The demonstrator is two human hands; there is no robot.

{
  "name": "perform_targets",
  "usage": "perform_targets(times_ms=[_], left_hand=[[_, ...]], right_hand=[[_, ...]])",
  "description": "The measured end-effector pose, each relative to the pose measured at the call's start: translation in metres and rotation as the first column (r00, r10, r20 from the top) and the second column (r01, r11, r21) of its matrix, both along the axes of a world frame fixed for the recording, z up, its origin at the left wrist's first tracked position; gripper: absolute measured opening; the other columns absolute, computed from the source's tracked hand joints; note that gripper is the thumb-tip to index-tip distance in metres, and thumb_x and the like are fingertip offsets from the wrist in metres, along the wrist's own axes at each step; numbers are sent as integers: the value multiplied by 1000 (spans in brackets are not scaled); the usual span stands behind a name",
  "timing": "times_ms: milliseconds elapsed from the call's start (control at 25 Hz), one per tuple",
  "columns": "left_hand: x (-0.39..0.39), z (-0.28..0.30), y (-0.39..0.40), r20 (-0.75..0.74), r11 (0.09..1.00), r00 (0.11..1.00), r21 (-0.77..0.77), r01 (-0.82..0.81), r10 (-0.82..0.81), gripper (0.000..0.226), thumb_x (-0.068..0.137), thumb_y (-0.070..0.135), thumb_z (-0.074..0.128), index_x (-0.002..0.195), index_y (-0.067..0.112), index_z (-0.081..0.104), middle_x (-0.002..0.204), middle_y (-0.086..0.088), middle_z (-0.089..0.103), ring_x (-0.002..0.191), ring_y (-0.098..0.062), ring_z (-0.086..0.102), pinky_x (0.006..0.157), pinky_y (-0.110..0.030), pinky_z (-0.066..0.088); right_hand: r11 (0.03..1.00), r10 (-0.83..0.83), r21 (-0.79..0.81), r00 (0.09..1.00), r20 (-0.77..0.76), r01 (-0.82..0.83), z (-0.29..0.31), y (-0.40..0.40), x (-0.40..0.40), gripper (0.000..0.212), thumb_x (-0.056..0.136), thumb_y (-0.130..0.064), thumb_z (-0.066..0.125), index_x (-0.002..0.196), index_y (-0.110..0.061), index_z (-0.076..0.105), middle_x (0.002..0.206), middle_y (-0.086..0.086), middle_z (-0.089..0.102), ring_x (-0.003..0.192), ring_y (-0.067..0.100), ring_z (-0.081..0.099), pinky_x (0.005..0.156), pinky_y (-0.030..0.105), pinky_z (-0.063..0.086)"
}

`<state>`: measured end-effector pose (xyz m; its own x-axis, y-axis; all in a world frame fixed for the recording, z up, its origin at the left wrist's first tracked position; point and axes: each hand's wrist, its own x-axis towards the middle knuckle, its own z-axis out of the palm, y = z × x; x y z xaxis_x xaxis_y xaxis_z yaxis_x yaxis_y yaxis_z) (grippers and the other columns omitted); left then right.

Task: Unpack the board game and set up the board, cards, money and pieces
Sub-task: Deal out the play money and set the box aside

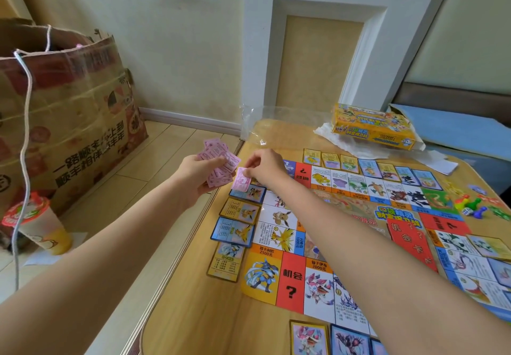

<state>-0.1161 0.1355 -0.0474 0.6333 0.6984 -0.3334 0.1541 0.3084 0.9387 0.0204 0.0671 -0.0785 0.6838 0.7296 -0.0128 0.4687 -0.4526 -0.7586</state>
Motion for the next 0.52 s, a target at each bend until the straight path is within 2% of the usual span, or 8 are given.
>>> perform_targets(times_ms=[120,240,320,440,520], left_hand=[[2,-2,0,-13,1000,1000,-2,-19,19,25,90,10,57,114,4,53,90,-11,65,78,-20,64,73,-29,54],[3,-4,5,5,999,999,7,-44,44,29,90,10,57,118,3,53,91,-11,65,79,-21,63,75,-29,53],[3,-6,10,11,997,997,3,-72,72,29,90,10,57,119,3,54,90,-10,65,78,-20,63,69,-26,54],[5,-11,16,12,995,995,-26,-100,100,26,91,10,57,116,3,55,87,-10,65,75,-19,63,66,-26,54],[10,-17,17,-6,995,995,-20,-99,99,27,90,10,57,116,2,55,87,-10,65,75,-20,63,70,-29,53]], right_hand=[[999,-14,48,999,-39,16,1,3,0,10,79,-5,70,87,-10,67,69,-8,53,76,12,54,61,20,42],[999,20,36,976,-219,-12,13,7,7,8,78,-4,71,81,-10,65,73,-4,55,69,10,48,57,20,37],[1000,29,6,947,-321,-29,26,11,18,13,78,-3,70,76,-13,63,74,-1,57,64,9,43,54,19,35],[997,-38,57,951,-308,58,36,22,35,15,77,0,71,75,-12,61,73,1,58,58,8,41,48,17,33],[996,-54,56,972,-227,68,31,31,40,16,76,-2,72,73,-13,61,78,1,59,68,11,48,59,21,41]])
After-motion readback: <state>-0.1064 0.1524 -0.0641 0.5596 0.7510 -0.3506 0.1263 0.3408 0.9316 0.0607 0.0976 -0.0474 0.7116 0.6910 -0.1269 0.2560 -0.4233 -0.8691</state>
